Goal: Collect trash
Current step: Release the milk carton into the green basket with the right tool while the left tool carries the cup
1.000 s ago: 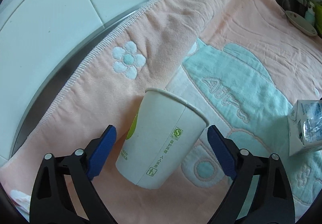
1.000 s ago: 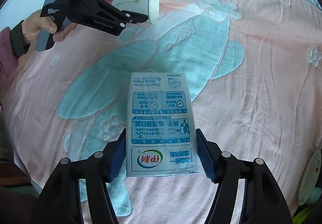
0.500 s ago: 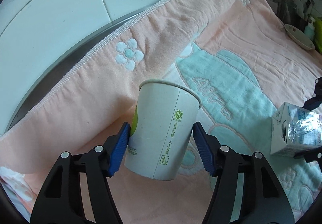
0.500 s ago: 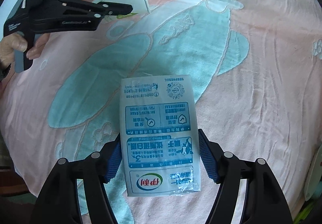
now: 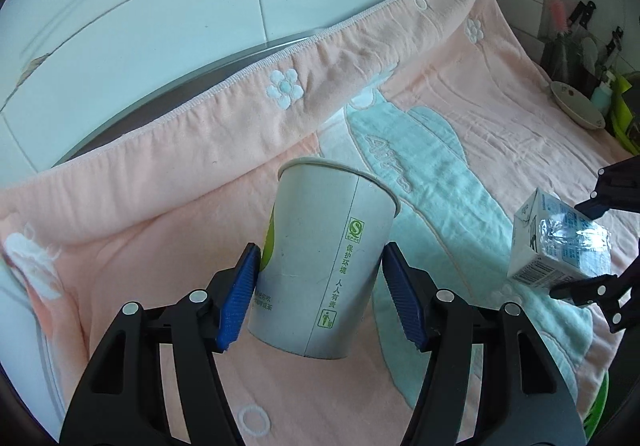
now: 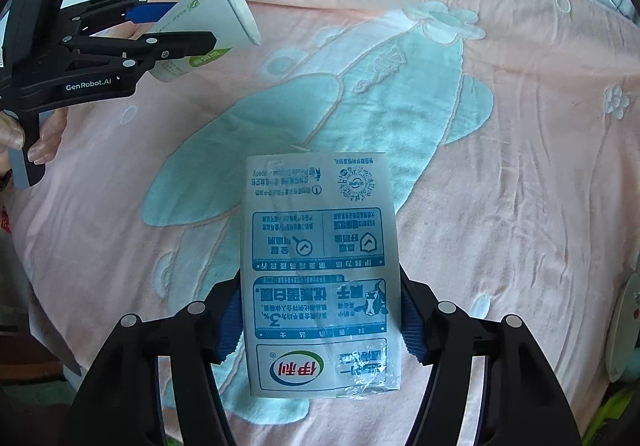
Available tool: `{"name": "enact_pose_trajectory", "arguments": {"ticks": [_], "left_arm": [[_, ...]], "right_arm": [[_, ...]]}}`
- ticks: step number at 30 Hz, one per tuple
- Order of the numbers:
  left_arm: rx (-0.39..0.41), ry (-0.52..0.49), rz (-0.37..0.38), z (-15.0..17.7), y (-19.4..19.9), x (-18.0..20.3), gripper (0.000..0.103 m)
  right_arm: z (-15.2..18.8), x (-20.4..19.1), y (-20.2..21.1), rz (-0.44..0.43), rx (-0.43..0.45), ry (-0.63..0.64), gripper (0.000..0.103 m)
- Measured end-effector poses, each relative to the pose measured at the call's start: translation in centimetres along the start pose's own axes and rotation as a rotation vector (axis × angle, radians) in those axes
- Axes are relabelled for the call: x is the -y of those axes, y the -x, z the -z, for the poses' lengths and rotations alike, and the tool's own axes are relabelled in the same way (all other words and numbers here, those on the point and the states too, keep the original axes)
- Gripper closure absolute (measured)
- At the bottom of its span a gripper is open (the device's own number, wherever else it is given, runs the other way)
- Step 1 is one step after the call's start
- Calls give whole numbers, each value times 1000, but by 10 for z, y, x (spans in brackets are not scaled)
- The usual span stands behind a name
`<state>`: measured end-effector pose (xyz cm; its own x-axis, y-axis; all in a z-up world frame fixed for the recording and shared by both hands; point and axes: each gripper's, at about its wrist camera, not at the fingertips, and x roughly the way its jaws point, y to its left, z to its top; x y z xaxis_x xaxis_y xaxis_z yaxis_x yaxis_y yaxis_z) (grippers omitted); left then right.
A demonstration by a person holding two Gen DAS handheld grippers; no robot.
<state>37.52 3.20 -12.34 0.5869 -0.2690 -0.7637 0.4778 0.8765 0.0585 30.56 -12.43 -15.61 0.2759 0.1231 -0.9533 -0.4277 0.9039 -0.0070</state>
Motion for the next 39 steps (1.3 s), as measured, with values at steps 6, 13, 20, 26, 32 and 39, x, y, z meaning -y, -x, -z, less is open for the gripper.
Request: {"name": "enact_pose_trajectory", "arguments": {"ticks": [6, 13, 20, 26, 32, 39], "left_arm": [[35, 68, -12, 27, 62, 12, 41], [70, 134, -29, 61, 126, 40, 41], [101, 156, -60, 100, 188, 79, 41], [135, 183, -50, 126, 229, 106, 41], [152, 179, -46, 148, 257, 132, 41], [155, 183, -35, 173, 271, 156, 41]], "right_arm": [[34, -20, 39, -18, 35, 58, 41], [84, -54, 72, -16, 61, 145, 41], [135, -84, 91, -10, 67, 203, 41], [173, -105, 101, -10, 72, 235, 41], [199, -114, 107, -13, 74, 240, 41], [223, -127, 107, -4, 58, 273, 41]]}}
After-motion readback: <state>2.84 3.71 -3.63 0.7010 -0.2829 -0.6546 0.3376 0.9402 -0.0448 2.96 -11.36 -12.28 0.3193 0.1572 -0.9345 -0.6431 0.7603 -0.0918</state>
